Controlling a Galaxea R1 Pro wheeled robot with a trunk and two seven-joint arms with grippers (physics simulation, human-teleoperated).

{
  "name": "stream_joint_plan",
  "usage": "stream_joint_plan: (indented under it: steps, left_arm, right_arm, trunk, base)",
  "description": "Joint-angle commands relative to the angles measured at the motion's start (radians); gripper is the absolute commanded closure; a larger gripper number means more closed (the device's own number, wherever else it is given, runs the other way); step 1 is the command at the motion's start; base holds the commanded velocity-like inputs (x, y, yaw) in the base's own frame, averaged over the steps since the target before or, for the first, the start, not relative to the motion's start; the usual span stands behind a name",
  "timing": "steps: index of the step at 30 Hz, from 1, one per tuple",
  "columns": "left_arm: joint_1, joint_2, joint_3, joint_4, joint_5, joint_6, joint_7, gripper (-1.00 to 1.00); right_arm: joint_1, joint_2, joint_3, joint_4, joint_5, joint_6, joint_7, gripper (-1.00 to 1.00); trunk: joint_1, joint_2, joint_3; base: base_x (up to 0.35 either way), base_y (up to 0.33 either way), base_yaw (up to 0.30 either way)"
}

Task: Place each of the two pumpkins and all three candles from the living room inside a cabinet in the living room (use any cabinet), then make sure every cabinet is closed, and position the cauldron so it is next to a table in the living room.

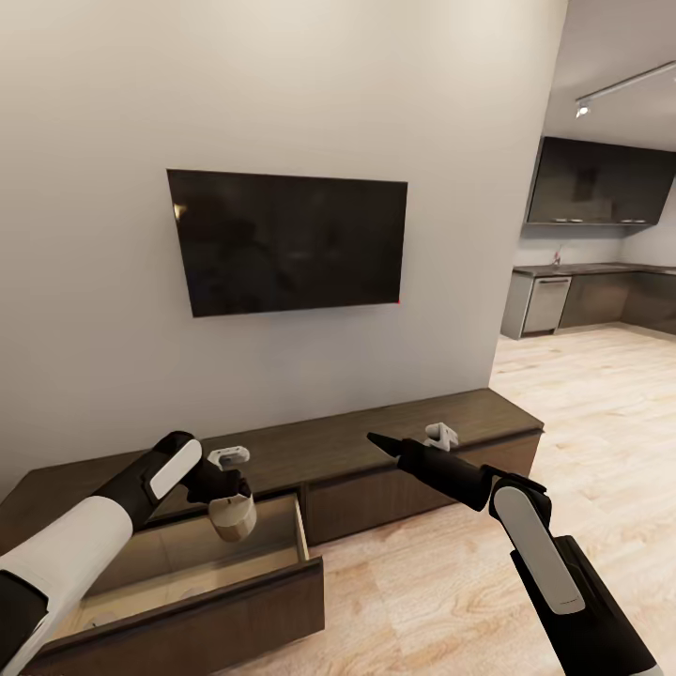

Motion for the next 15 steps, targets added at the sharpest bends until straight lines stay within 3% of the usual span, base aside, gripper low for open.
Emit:
stream_joint_plan:
  steps: [1,15]
  left_arm:
    - [-0.001,0.002,-0.006,-0.002,0.011,0.0,0.01,1.0]
    - [-0.002,0.003,-0.007,0.037,0.01,-0.006,0.024,1.0]
  right_arm:
    - [-0.001,-0.001,0.0,0.0,0.001,0.003,0.002,-1.0]
    - [-0.001,-0.001,0.0,0.001,0.001,0.004,0.0,-1.0]
  trunk:
    - [0.004,-0.008,-0.004]
    - [0.058,-0.106,-0.048]
  base:
    - [0.0,0.0,0.0]
    - [0.0,0.0,0.0]
